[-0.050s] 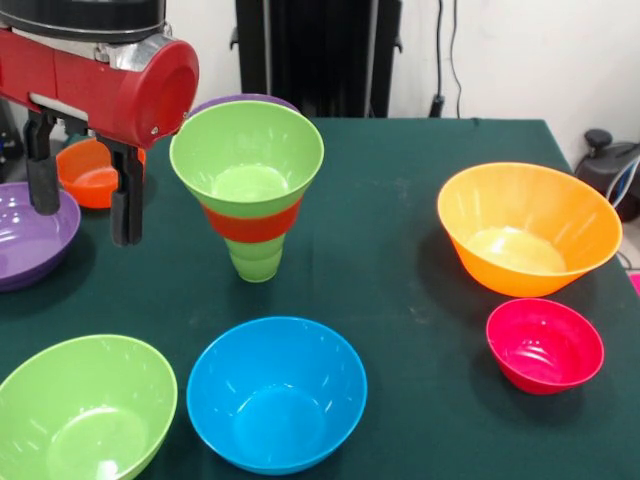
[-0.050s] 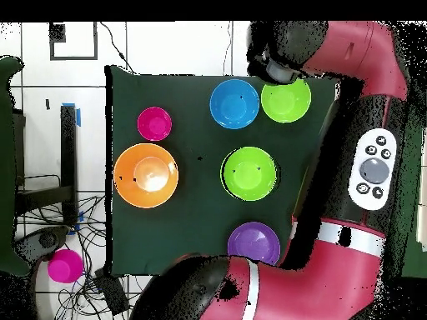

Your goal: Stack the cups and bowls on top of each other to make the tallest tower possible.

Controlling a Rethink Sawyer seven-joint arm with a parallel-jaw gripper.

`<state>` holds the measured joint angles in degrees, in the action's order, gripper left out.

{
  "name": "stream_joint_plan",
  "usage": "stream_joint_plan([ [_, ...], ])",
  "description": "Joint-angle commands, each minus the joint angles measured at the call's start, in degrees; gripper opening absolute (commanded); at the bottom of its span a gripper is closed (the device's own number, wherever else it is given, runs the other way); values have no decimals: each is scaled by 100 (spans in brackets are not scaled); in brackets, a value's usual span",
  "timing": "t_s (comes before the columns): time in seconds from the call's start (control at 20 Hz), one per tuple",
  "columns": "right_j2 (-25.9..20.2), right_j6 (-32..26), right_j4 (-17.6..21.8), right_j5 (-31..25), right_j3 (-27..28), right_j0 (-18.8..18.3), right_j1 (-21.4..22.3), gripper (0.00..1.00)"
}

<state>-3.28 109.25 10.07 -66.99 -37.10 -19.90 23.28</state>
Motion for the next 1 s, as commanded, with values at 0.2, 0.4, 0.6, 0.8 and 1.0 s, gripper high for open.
stream_joint_plan([
  [0.2,-143,156,-41,54,-916,206,65,100],
  [0.4,-105,162,-42,-4,-802,226,28,100],
  [0.6,-83,144,-57,15,-799,207,18,100],
  [0.8,-105,70,-76,131,-796,172,-37,100],
  [1.0,-102,27,-113,-33,-622,188,-41,100],
])
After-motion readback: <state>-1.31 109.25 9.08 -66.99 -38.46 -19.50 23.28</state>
